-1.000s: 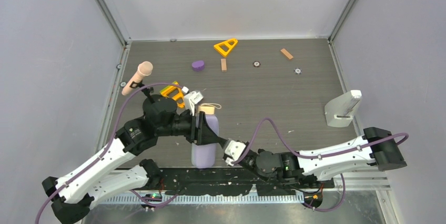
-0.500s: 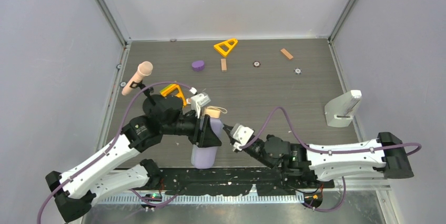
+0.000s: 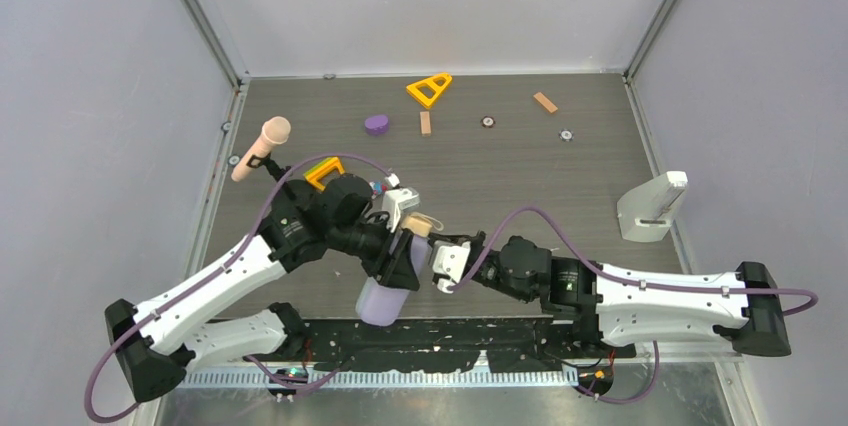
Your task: Put away the umbrella
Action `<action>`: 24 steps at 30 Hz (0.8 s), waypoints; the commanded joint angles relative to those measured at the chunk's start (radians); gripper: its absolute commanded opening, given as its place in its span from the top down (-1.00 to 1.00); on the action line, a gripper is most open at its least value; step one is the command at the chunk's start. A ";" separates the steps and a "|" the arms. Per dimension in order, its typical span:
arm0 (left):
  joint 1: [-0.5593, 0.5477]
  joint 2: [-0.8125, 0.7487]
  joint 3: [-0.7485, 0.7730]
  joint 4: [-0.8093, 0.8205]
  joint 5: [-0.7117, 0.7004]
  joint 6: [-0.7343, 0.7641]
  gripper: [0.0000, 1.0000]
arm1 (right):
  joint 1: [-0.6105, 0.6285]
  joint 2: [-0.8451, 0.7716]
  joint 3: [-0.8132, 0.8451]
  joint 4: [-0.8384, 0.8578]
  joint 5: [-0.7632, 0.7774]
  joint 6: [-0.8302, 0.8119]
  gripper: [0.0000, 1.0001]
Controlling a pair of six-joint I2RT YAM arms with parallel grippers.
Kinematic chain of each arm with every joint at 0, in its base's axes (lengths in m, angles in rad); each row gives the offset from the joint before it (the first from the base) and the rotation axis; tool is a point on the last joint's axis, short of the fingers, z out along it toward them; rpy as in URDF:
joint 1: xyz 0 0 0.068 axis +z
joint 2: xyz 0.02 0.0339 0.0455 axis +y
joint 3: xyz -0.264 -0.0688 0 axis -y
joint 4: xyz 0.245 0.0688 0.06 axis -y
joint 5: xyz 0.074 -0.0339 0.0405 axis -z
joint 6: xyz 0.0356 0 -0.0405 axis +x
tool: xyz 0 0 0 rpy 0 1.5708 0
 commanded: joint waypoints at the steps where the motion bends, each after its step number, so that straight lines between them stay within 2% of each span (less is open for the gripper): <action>1: -0.042 0.053 0.021 -0.136 0.095 0.071 1.00 | -0.016 -0.049 0.115 0.061 -0.039 -0.118 0.89; 5: -0.072 0.133 0.072 -0.180 0.089 0.124 1.00 | -0.016 -0.046 0.126 0.046 -0.090 -0.119 0.89; 8: -0.062 0.121 0.072 -0.116 0.017 0.104 1.00 | -0.015 -0.042 0.115 0.049 -0.061 -0.096 0.88; 10: -0.026 0.104 0.055 -0.028 0.014 0.055 1.00 | -0.020 -0.041 0.092 0.051 -0.033 -0.076 0.71; 11: -0.006 0.098 0.046 0.013 0.013 0.029 1.00 | -0.028 -0.042 0.078 0.052 -0.028 -0.066 0.50; 14: 0.051 0.096 0.027 0.147 0.001 -0.036 1.00 | -0.061 -0.052 0.004 0.080 -0.019 0.003 0.14; 17: 0.112 0.109 -0.013 0.326 0.003 -0.115 1.00 | -0.130 -0.068 -0.075 0.118 -0.028 0.107 -0.36; 19: 0.147 0.137 -0.051 0.462 0.023 -0.181 1.00 | -0.191 -0.074 -0.121 0.141 -0.040 0.187 -0.57; 21: 0.172 0.190 -0.056 0.531 0.030 -0.200 1.00 | -0.262 -0.072 -0.147 0.145 -0.054 0.265 -0.71; 24: 0.196 0.312 -0.043 0.608 0.038 -0.210 1.00 | -0.363 -0.055 -0.143 0.113 -0.063 0.368 -0.82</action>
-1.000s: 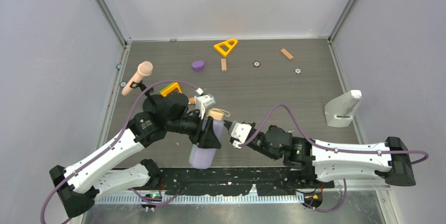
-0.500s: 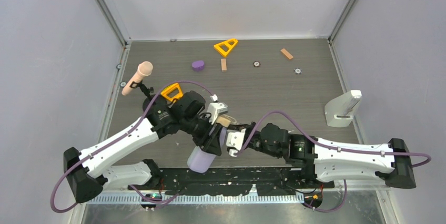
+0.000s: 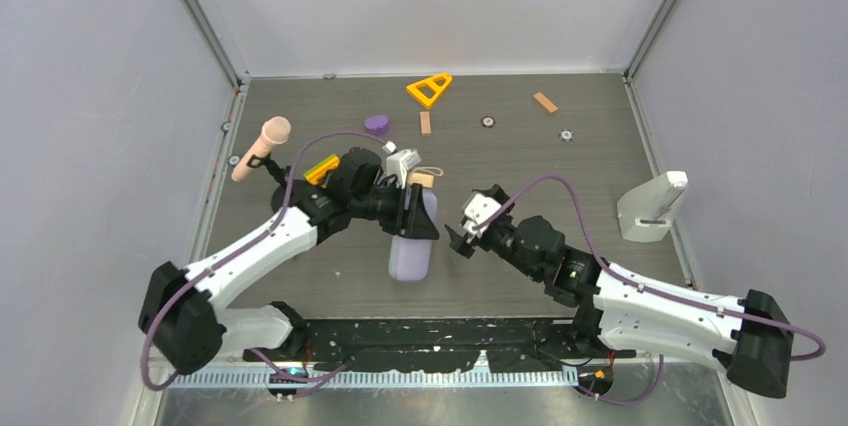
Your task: Put away the umbrella
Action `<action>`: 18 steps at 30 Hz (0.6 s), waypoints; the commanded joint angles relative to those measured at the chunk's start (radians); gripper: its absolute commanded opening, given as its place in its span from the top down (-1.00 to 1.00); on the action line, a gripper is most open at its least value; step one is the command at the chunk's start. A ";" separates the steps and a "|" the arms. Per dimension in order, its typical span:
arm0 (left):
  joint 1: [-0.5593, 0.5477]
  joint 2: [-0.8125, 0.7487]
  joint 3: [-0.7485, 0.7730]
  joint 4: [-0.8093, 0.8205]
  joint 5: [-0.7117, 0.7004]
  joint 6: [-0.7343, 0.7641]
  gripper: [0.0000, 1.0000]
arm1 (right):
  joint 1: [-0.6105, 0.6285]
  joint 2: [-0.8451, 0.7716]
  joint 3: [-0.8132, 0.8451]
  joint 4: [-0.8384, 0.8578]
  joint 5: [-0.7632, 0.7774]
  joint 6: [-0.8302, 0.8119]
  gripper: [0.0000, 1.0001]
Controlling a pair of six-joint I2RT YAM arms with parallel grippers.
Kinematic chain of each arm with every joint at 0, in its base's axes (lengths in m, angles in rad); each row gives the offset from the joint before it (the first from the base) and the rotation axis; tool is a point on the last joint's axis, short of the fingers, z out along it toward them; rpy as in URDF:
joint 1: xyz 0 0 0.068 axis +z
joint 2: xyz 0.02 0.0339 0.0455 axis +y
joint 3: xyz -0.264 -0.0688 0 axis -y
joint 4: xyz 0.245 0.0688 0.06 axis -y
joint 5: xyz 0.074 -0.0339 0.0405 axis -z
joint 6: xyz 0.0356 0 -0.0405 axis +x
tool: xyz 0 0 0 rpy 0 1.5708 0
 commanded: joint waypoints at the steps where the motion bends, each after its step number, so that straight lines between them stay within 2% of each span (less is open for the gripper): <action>1: 0.040 0.151 0.016 0.306 0.057 -0.083 1.00 | -0.150 0.013 0.007 0.029 -0.029 0.242 -0.85; 4: 0.068 0.277 0.025 0.413 0.101 -0.118 0.96 | -0.224 0.031 0.035 -0.018 -0.018 0.332 -0.88; 5: 0.074 0.320 0.029 0.446 0.107 -0.126 0.81 | -0.257 0.033 0.044 -0.043 -0.010 0.373 -0.89; 9: 0.107 0.460 0.082 0.470 0.112 -0.075 0.46 | -0.361 0.058 0.067 -0.118 -0.016 0.489 -0.90; 14: 0.192 0.559 0.094 0.479 0.076 0.020 -0.27 | -0.487 0.081 0.073 -0.159 -0.058 0.563 -0.90; 16: 0.227 0.576 0.089 0.465 0.053 0.050 -0.68 | -0.517 0.081 0.075 -0.169 -0.064 0.571 -0.90; 18: 0.256 0.577 0.084 0.424 0.019 0.089 -0.95 | -0.541 0.077 0.083 -0.179 -0.063 0.576 -0.90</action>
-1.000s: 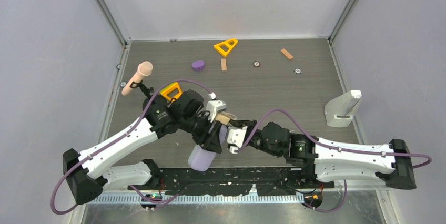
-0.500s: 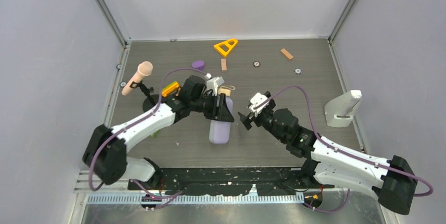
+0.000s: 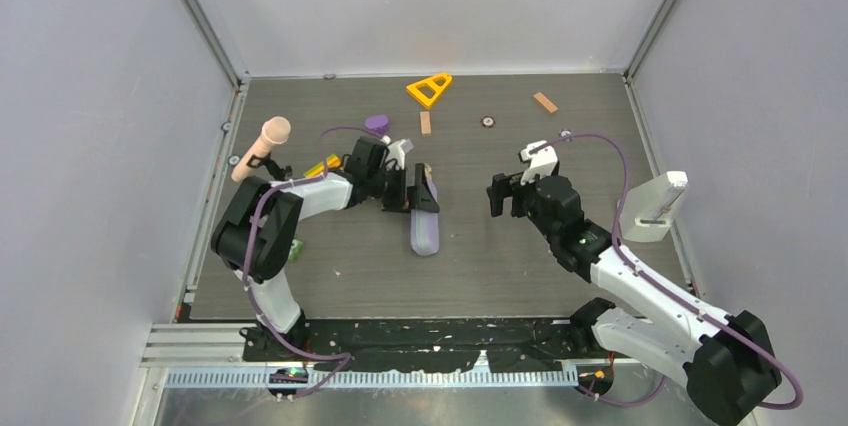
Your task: Put away the umbrella
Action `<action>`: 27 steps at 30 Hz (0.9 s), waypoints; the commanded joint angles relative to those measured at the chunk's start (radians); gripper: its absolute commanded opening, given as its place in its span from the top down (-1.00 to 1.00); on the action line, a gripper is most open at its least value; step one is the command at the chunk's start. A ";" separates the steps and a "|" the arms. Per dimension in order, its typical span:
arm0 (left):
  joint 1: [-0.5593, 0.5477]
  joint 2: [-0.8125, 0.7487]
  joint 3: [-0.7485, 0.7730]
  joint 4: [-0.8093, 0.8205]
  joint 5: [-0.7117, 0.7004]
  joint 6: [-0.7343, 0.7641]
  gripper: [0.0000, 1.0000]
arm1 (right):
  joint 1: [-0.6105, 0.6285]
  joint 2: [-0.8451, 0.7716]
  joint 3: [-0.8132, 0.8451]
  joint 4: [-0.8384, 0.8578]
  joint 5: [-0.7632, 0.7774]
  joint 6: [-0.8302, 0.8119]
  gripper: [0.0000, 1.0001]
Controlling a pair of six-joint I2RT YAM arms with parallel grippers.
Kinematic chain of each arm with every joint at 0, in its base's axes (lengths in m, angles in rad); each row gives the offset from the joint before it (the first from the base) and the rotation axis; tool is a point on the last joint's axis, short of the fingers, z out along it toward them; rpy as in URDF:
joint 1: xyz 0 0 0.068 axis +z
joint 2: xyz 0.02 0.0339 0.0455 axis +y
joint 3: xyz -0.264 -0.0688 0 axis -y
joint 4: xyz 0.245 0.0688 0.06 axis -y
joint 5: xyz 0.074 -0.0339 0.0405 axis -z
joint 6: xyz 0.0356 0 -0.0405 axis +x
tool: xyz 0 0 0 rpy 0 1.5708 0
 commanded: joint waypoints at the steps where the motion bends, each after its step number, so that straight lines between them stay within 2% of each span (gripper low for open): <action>1: 0.073 -0.017 0.031 0.015 -0.038 0.111 -0.99 | -0.053 -0.008 0.057 -0.018 -0.014 0.067 -0.90; 5: 0.147 -0.118 -0.056 -0.015 -0.101 0.175 -0.98 | -0.087 -0.013 0.064 -0.039 0.006 0.074 -0.92; 11: 0.213 -0.412 -0.148 -0.094 -0.223 0.250 -0.98 | -0.145 -0.055 0.058 -0.042 0.040 0.099 -0.97; 17: 0.214 -0.682 -0.152 -0.170 -0.344 0.255 -0.98 | -0.153 -0.188 0.035 -0.007 0.137 0.063 -0.99; 20: 0.213 -0.795 -0.154 -0.171 -0.348 0.258 -0.98 | -0.152 -0.299 -0.013 0.042 0.176 0.009 -0.99; 23: 0.213 -0.856 -0.123 -0.208 -0.350 0.257 -0.98 | -0.152 -0.379 -0.051 0.093 0.197 -0.032 -0.94; 27: 0.213 -0.910 -0.055 -0.300 -0.370 0.255 -0.98 | -0.153 -0.458 -0.056 0.077 0.214 -0.061 -0.94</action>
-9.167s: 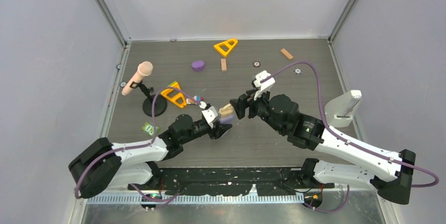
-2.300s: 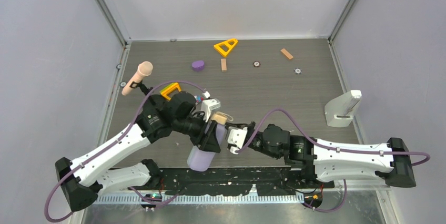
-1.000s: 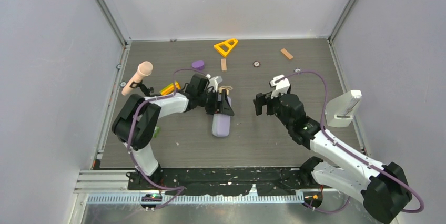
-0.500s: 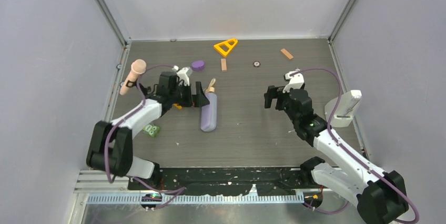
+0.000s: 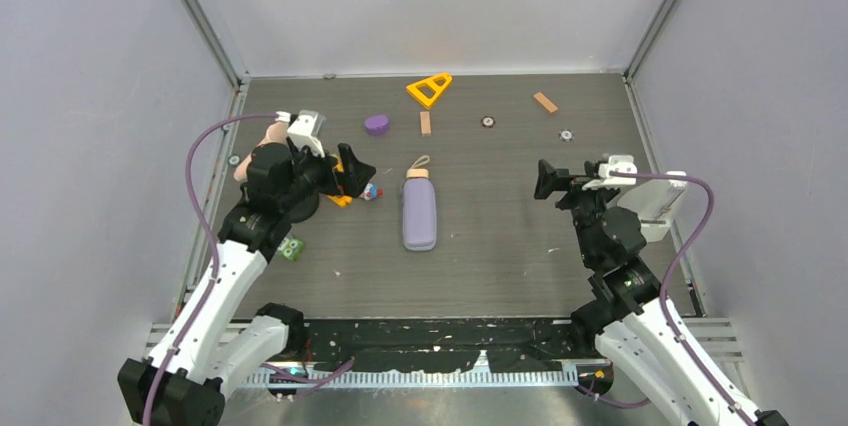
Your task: Put away the umbrella
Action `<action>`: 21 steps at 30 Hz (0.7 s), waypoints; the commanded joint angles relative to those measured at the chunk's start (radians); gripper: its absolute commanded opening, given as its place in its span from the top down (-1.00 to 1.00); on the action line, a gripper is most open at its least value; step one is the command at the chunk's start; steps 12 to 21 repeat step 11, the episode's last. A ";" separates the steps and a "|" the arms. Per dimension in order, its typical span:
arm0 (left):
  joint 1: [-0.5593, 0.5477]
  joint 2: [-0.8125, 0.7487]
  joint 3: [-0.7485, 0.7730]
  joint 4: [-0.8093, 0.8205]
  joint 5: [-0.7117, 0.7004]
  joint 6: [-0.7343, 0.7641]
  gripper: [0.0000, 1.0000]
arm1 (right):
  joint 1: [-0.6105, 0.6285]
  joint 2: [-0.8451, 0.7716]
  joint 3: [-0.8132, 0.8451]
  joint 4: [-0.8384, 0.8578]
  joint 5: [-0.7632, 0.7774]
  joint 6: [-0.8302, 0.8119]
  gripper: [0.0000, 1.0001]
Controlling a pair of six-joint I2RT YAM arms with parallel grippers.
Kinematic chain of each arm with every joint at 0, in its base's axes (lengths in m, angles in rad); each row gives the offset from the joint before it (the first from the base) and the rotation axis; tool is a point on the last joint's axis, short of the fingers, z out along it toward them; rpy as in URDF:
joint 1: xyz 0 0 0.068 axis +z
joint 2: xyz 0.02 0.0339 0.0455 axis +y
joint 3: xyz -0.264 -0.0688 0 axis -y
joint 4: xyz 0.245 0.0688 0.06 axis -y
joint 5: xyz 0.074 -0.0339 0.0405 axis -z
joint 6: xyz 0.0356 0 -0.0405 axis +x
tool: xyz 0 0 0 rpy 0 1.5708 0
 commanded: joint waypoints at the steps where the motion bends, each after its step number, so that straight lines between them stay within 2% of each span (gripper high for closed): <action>1: 0.001 -0.060 0.083 -0.103 -0.057 0.027 -0.98 | -0.004 -0.058 -0.002 0.049 0.054 -0.058 -0.94; 7: 0.000 -0.138 0.086 -0.141 -0.240 0.130 -0.98 | -0.004 -0.118 -0.006 0.038 0.054 -0.077 -0.93; 21: 0.001 -0.149 0.080 -0.152 -0.232 0.136 -0.98 | -0.003 -0.132 0.000 0.028 0.050 -0.089 -0.94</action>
